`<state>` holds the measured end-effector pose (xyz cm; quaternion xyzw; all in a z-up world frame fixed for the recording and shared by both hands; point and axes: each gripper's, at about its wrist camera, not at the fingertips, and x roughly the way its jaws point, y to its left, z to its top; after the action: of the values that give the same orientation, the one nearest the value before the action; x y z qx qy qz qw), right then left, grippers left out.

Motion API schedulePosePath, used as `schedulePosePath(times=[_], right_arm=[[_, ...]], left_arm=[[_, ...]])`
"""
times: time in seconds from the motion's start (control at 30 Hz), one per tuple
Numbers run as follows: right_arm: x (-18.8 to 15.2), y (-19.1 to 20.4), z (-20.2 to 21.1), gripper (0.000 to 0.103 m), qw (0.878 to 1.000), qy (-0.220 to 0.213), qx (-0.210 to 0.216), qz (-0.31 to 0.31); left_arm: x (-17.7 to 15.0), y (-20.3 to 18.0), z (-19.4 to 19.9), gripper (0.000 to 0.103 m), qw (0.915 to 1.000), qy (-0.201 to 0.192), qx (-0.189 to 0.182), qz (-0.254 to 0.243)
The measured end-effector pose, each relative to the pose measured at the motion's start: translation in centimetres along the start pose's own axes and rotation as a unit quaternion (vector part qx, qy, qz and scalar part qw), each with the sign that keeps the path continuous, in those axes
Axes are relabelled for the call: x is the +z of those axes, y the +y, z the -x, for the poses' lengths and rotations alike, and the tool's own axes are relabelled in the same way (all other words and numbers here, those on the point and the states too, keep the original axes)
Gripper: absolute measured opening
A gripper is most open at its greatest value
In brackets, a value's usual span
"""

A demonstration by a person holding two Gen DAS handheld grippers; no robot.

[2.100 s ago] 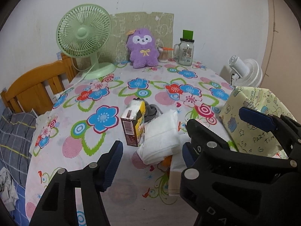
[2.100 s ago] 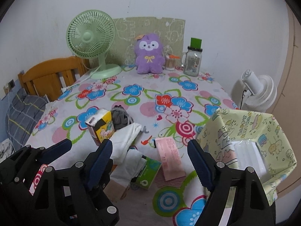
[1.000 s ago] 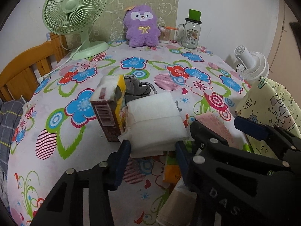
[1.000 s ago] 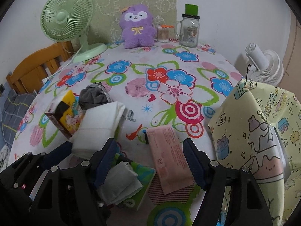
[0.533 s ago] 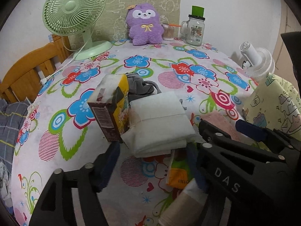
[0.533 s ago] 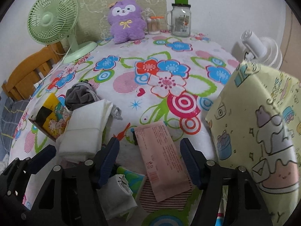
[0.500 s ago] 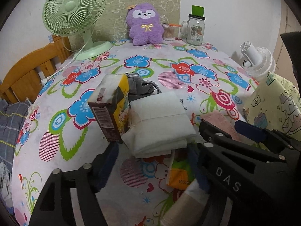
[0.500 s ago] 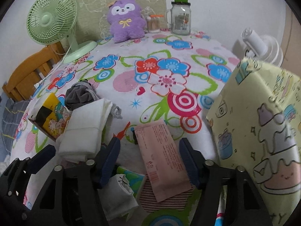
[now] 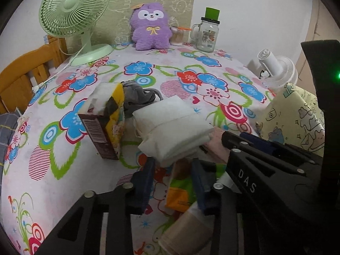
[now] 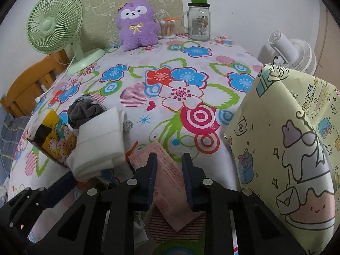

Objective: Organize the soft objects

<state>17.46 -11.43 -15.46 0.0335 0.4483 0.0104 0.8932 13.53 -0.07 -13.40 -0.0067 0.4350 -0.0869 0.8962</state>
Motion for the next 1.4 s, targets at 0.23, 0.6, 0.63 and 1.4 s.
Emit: schedulePosePath(times=[0.23, 0.6, 0.63, 1.4], right_arm=[[-0.2, 0.4, 0.7, 0.028, 1.0, -0.001, 0.008, 0.009], [-1.2, 1.4, 3.0, 0.057, 0.999, -0.014, 0.022, 0.025], [-1.3, 1.4, 3.2, 0.057, 0.999, -0.014, 0.022, 0.026], [-4.3, 0.4, 5.8, 0.064, 0.999, -0.015, 0.035, 0.018]], left_arm=[[-0.1, -0.2, 0.5, 0.022, 1.0, -0.005, -0.006, -0.001], [-1.0, 0.0, 2.1, 0.05, 0.9999, -0.007, 0.013, -0.008], [-1.2, 0.1, 2.4, 0.054, 0.9998, -0.01, 0.014, -0.007], [-4.7, -2.2, 4.9, 0.041, 0.9991, -0.018, 0.015, -0.035]])
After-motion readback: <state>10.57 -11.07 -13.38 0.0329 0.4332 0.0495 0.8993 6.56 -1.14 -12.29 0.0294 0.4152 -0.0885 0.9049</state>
